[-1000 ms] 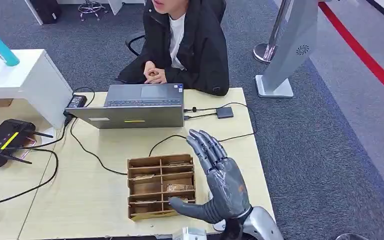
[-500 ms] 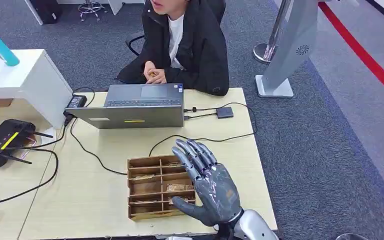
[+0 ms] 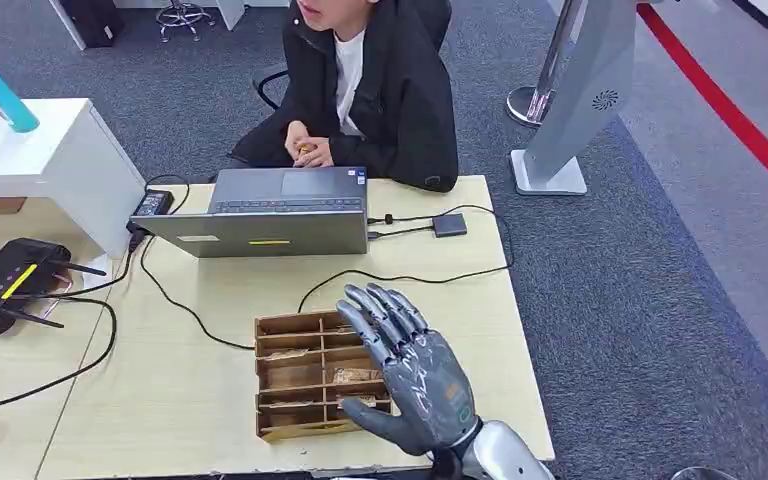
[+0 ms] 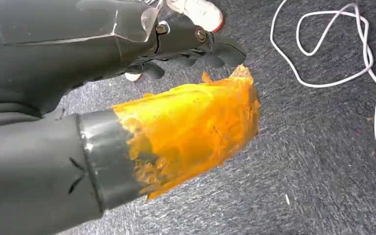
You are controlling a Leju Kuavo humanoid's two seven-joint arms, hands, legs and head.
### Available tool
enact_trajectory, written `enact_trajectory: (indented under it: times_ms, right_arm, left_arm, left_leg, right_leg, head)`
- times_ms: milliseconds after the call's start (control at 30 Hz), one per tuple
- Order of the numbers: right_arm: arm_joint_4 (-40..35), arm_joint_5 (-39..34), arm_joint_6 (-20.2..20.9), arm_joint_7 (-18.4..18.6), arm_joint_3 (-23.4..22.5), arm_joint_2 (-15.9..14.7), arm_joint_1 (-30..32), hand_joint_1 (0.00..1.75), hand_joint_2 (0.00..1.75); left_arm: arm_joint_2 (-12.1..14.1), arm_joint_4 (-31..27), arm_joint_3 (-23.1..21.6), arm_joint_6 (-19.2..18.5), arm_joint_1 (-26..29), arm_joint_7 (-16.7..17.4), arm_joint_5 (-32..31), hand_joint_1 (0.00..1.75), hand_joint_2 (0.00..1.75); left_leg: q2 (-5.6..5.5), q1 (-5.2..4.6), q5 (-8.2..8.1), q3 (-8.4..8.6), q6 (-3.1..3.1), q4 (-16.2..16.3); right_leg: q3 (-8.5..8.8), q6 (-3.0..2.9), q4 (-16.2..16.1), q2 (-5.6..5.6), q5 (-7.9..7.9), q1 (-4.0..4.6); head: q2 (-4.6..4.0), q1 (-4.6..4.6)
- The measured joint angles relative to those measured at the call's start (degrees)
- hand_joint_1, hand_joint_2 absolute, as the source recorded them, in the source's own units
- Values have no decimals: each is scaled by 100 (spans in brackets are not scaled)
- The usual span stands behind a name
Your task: Pass the card to the sensor for recognition and then transmit it.
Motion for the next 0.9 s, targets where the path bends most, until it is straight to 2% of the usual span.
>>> enact_trajectory:
  times_ms: [300,567,700,900]
  right_arm:
    - [52,116,24,-13,85,-26,-26,0,175]
    - [90,151,221,-140,144,-66,-53,0,175]
    - [234,63,-24,-302,227,-190,10,0,175]
    - [402,57,-98,-337,278,-278,48,0,175]
  left_arm:
    - [2,0,0,-18,0,0,0,0,0]
    - [2,0,0,-35,-3,0,0,0,0]
    - [2,0,0,-35,-4,0,0,0,0]
    - [9,0,0,-35,-8,-2,0,0,0]
  left_leg:
    - [0,0,0,0,0,0]
    - [0,0,0,1,0,0]
    - [0,0,0,0,0,0]
    - [0,0,0,0,0,0]
  right_leg:
    - [0,0,0,0,0,0]
    - [0,0,0,0,0,0]
    - [0,0,0,0,0,0]
    - [-1,0,-1,0,0,0]
  head:
    - [0,-2]
    - [0,-2]
    - [0,0]
    - [0,-2]
